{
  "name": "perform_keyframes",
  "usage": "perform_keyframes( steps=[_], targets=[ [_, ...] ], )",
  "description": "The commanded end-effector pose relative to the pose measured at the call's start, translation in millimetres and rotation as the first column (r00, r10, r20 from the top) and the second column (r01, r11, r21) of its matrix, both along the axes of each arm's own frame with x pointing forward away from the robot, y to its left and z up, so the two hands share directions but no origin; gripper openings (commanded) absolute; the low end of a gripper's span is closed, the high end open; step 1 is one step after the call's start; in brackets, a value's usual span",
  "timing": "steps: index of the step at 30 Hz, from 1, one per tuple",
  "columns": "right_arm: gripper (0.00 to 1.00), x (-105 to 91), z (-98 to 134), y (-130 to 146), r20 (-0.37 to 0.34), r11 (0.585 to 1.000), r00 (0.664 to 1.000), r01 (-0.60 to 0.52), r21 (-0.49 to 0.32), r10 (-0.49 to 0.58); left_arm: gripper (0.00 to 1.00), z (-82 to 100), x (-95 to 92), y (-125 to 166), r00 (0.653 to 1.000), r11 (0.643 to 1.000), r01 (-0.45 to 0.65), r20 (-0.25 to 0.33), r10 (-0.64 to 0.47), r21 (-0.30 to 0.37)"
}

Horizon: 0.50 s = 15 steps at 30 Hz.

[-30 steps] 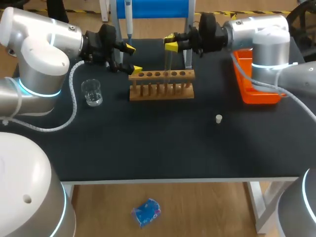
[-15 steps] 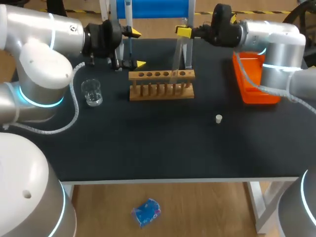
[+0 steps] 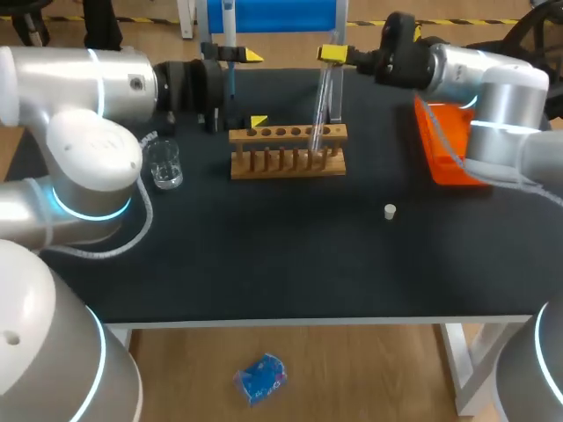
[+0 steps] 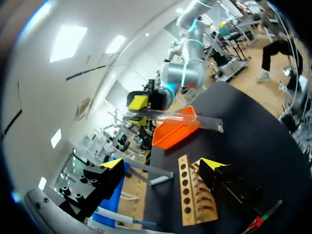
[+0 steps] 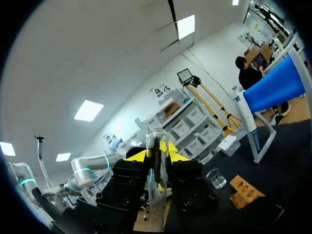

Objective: Invert the test tube, pick up the pipette, mount the tip to pipette, aspirate from beaker and dispense into the tube, eject the tip, return the pipette, and cap with the stopper.

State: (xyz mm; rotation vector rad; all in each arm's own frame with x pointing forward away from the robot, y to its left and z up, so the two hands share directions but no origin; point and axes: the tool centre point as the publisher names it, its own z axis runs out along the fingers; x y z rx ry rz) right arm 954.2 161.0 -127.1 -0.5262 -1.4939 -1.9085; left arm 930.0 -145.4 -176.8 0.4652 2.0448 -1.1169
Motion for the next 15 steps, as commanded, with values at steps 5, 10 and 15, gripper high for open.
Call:
perform_keyframes(
  steps=[5,10,15],
  targets=[
    [0.0,-13.5,12.8,-4.3,-0.395,0.989,0.918,-0.016,-0.146,-0.044,1.0,-10.1,-1.6,2.3,0.726,0.984,0.159,0.666,-0.171,0.079],
    [0.0,-13.5,12.8,-4.3,-0.395,0.989,0.918,-0.016,-0.146,-0.044,1.0,-10.1,-1.6,2.3,0.726,0.984,0.159,0.666,-0.171,0.079],
    [0.0,-8.2,10.7,-7.7,-0.587,0.96,0.808,-0.121,-0.254,-0.054,1.0,-5.0,-7.9,2.9,0.497,0.971,0.213,0.843,-0.207,0.112]
  ],
)
